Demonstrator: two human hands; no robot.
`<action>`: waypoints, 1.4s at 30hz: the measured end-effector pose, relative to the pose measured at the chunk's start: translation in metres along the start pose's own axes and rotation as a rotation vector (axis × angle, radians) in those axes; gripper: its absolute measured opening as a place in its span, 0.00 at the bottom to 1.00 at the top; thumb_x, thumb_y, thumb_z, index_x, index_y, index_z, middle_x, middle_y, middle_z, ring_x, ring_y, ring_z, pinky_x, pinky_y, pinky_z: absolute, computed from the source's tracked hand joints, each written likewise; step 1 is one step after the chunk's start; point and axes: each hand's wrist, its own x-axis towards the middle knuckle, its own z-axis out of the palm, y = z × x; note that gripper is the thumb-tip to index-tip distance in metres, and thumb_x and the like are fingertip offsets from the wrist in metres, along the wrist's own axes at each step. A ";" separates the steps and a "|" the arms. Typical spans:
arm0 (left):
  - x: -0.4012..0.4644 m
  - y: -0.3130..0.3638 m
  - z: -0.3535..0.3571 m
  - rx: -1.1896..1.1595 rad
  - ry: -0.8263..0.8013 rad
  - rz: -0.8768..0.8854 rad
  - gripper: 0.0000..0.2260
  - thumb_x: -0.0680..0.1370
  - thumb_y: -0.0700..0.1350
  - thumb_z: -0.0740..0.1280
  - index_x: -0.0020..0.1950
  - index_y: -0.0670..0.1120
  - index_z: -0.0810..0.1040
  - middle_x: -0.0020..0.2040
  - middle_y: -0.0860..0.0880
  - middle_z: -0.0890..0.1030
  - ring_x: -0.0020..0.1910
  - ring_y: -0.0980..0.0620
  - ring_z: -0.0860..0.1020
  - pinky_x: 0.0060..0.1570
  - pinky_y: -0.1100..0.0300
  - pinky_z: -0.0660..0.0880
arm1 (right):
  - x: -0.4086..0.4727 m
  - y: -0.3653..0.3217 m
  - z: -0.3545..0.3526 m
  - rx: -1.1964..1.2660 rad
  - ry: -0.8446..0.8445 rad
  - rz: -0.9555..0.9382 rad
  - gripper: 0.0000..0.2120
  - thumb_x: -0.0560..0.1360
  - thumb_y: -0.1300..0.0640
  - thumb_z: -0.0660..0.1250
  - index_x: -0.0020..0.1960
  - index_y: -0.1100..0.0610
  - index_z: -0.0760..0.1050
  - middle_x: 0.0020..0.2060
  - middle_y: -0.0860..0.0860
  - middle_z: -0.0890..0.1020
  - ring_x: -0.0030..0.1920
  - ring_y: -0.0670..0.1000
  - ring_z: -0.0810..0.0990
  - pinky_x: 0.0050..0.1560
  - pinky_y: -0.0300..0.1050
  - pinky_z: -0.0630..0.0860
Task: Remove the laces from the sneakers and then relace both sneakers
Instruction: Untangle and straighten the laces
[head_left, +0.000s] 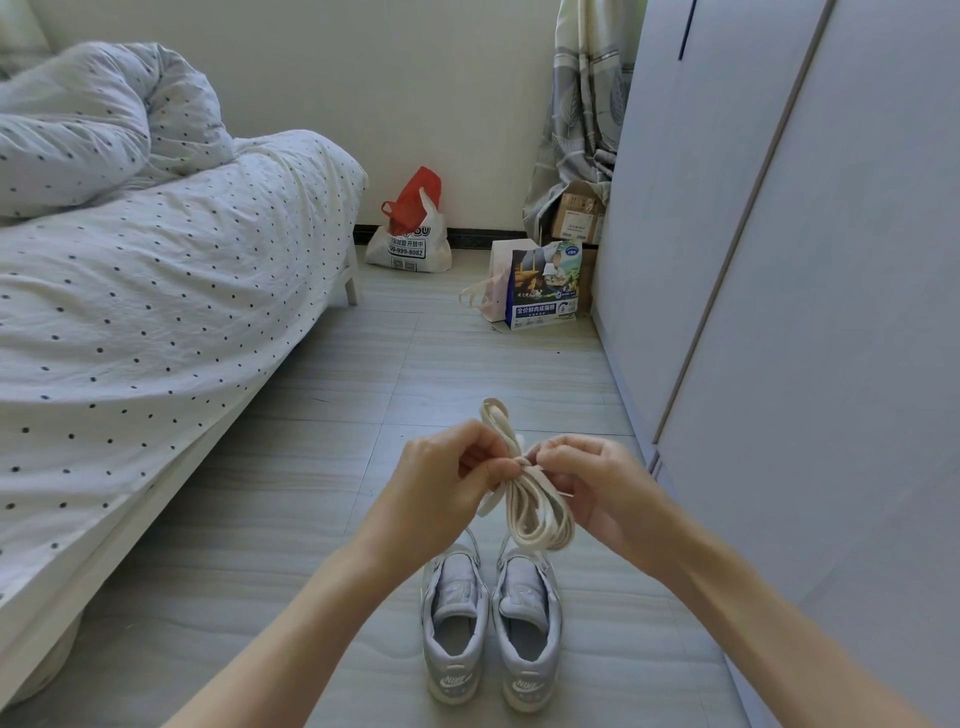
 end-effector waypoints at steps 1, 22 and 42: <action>0.000 0.000 -0.001 0.007 -0.001 -0.003 0.12 0.72 0.38 0.72 0.36 0.54 0.75 0.34 0.57 0.80 0.33 0.60 0.79 0.38 0.66 0.76 | 0.000 0.001 0.000 -0.037 -0.007 -0.020 0.03 0.71 0.66 0.67 0.39 0.63 0.77 0.33 0.55 0.82 0.32 0.50 0.81 0.33 0.39 0.77; -0.001 0.000 0.004 0.039 0.020 0.036 0.09 0.78 0.34 0.63 0.41 0.47 0.72 0.32 0.56 0.77 0.30 0.61 0.74 0.33 0.72 0.69 | 0.006 0.007 0.007 -0.029 0.142 -0.079 0.08 0.79 0.62 0.60 0.43 0.62 0.75 0.31 0.52 0.81 0.31 0.47 0.79 0.32 0.38 0.76; 0.000 -0.014 0.005 0.059 -0.061 -0.075 0.12 0.78 0.34 0.62 0.41 0.51 0.70 0.43 0.54 0.73 0.42 0.62 0.71 0.43 0.73 0.67 | 0.006 0.000 -0.005 0.155 0.021 0.108 0.10 0.72 0.67 0.64 0.53 0.66 0.77 0.39 0.59 0.82 0.35 0.52 0.79 0.37 0.43 0.77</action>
